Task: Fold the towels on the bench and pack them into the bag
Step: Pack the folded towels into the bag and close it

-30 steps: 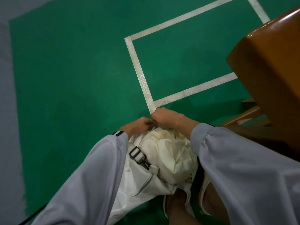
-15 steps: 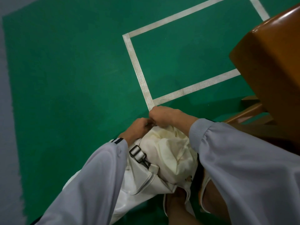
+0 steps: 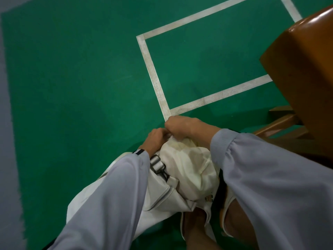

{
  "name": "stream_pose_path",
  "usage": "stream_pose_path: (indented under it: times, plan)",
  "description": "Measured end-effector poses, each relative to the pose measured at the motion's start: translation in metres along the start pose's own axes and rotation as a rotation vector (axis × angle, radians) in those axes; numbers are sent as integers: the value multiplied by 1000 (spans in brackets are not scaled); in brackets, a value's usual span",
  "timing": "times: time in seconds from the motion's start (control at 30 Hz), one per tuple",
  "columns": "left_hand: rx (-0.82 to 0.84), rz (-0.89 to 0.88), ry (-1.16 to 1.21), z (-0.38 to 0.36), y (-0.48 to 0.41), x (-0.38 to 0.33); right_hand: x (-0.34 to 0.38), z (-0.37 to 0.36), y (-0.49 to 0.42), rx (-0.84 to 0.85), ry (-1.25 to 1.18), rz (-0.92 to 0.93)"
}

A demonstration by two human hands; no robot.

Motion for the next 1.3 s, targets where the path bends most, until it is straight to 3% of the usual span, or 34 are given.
stream_pose_path:
  times: [0.27, 0.57, 0.7, 0.83, 0.93, 1.03, 1.2, 1.3]
  plan:
    - [46, 180, -116, 1, -23, 0, 7, 14, 8, 16, 72, 40]
    - [72, 136, -138, 16, -14, -14, -21, 5, 6, 51, -142, -59]
    - [38, 138, 7, 33, 10, -17, -23, -13, 0, 118, -155, -85]
    - [-136, 109, 3, 43, 37, -40, -18, -8, -5, 72, -197, -99]
    - [-98, 3, -94, 29, 60, -61, -19, -9, -5, 42, -217, -128]
    - [-137, -101, -449, 14, 78, -74, -20, -13, -10, 29, -225, -180]
    - [-13, 17, -683, -18, 84, -90, -15, -11, -8, -58, -228, -196]
    - [12, 55, -698, -26, 83, -93, -18, -14, -7, -69, -247, -204]
Point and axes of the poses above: each hand's wrist, its own y-axis away from the middle knuckle, its own z-axis out of the back of the hand, x = y × z, the point moved 2 cm from there along -y, towards the middle knuckle, and after that the axes turned 13 degrees about y, right-handed, at the moved point
